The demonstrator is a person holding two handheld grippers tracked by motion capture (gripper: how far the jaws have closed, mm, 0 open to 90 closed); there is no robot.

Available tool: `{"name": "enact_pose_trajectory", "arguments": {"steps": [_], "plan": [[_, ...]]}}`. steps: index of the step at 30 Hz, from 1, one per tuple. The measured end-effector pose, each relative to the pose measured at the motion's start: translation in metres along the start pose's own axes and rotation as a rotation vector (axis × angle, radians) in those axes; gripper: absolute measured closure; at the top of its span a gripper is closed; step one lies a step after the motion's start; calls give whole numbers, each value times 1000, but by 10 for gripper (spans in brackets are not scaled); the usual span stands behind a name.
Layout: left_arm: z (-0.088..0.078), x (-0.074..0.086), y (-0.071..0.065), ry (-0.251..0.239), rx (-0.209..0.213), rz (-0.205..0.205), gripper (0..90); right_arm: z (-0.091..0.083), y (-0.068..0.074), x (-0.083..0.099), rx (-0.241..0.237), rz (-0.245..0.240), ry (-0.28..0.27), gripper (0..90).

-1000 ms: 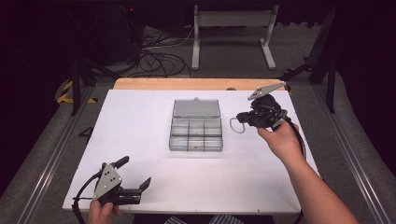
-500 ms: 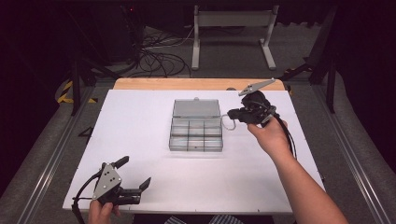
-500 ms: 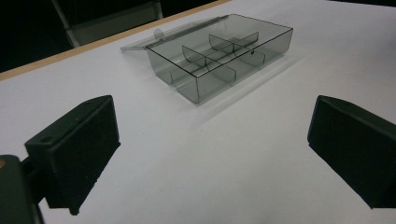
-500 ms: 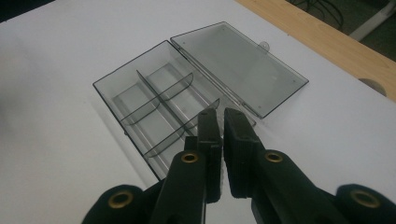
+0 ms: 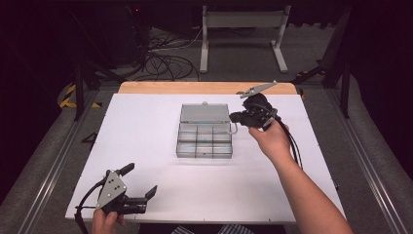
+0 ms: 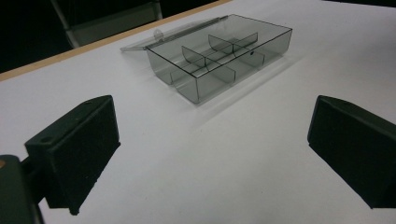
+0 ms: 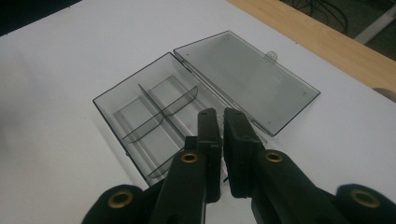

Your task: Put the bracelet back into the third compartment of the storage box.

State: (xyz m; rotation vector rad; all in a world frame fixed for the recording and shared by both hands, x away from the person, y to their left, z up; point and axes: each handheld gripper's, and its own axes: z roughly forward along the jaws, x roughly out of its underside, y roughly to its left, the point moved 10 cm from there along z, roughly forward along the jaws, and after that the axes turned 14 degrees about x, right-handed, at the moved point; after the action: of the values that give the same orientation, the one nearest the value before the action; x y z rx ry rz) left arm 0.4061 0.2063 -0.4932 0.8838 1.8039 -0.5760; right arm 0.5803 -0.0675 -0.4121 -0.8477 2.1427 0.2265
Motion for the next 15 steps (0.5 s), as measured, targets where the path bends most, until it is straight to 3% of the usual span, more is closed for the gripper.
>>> {"name": "enact_pose_trajectory", "arguments": {"steps": [15], "plan": [[0, 0, 0, 3, 4, 10, 29, 17, 4, -4, -5, 32, -7, 860]]}}
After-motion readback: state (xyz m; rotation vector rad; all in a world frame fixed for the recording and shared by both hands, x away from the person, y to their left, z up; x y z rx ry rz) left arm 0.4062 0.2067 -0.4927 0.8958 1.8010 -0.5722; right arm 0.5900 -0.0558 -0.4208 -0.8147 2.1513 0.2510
